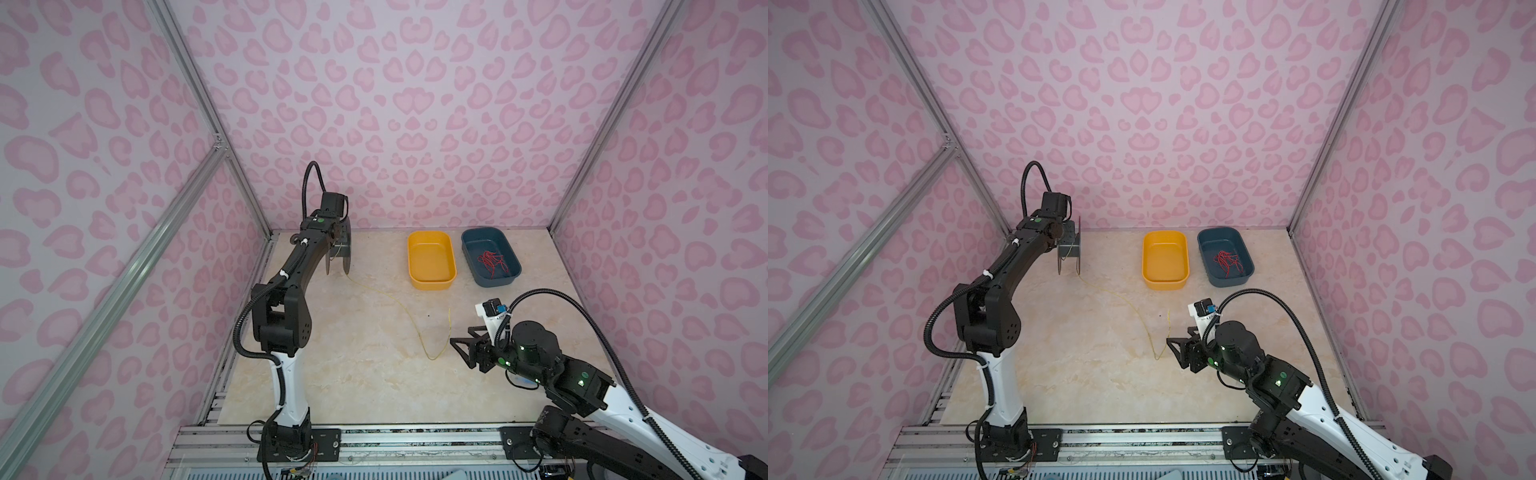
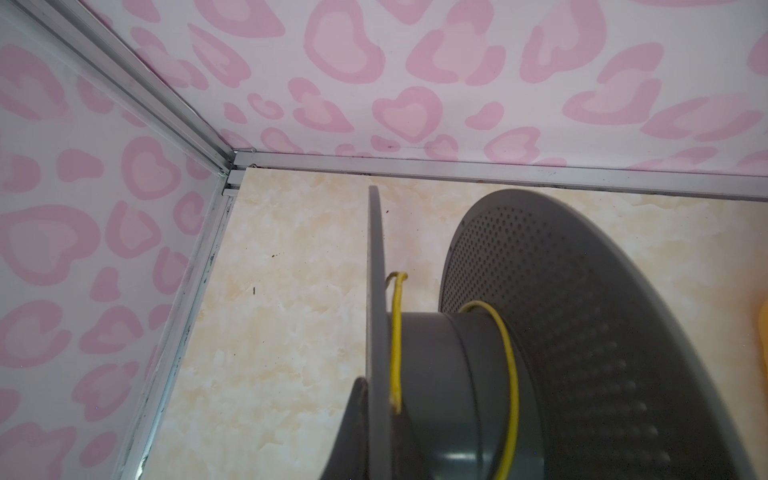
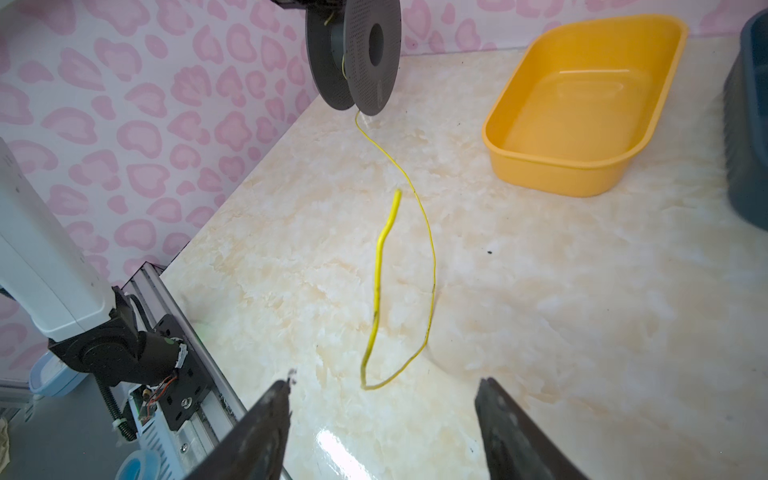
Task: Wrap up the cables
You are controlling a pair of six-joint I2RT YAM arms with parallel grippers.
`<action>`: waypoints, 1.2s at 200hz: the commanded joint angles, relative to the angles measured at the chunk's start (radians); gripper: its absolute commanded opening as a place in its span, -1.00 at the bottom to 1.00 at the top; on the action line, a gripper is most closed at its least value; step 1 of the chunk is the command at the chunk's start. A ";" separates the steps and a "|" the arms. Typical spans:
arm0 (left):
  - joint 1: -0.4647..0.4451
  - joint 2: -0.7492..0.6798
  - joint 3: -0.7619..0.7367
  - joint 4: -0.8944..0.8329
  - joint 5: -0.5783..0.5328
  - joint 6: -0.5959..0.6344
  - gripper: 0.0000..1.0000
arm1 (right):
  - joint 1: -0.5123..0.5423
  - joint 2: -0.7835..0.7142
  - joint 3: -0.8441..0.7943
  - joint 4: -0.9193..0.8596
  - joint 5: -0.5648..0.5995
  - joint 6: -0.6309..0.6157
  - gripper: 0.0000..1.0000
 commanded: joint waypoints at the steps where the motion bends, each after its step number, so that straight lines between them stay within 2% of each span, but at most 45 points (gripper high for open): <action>1: 0.000 -0.007 0.003 0.032 0.005 -0.016 -0.92 | 0.005 0.027 -0.025 0.113 -0.030 0.058 0.41; 13: 0.001 -0.010 0.000 0.032 0.007 -0.017 -0.93 | 0.005 0.039 -0.042 0.152 -0.029 0.072 0.30; 27: 0.000 -0.015 -0.004 0.036 0.008 -0.018 -0.92 | 0.005 0.051 -0.054 0.175 0.005 0.087 -0.01; 46: 0.001 -0.020 -0.009 0.037 0.010 -0.013 -0.93 | 0.002 0.067 -0.065 0.197 0.033 0.090 -0.24; 90: 0.001 -0.032 -0.033 0.049 0.028 -0.018 -0.93 | -0.015 0.105 -0.077 0.276 0.021 0.099 -0.33; 105: 0.001 -0.034 -0.038 0.056 0.027 -0.017 -0.93 | -0.015 0.110 -0.077 0.278 0.029 0.104 -0.55; 125: 0.001 -0.037 -0.038 0.055 0.028 -0.015 -0.93 | -0.016 0.105 -0.065 0.244 0.047 0.105 -0.99; 158: 0.001 -0.049 -0.044 0.056 0.041 -0.017 -0.93 | -0.017 0.080 -0.037 0.215 0.051 0.095 -1.00; 182: -0.007 -0.082 -0.080 0.059 0.052 -0.020 -0.92 | -0.013 0.100 0.058 0.218 0.040 0.069 -1.00; 240: -0.070 -0.177 -0.280 0.141 0.013 -0.050 -0.92 | 0.011 0.388 0.599 0.278 -0.030 -0.080 -1.00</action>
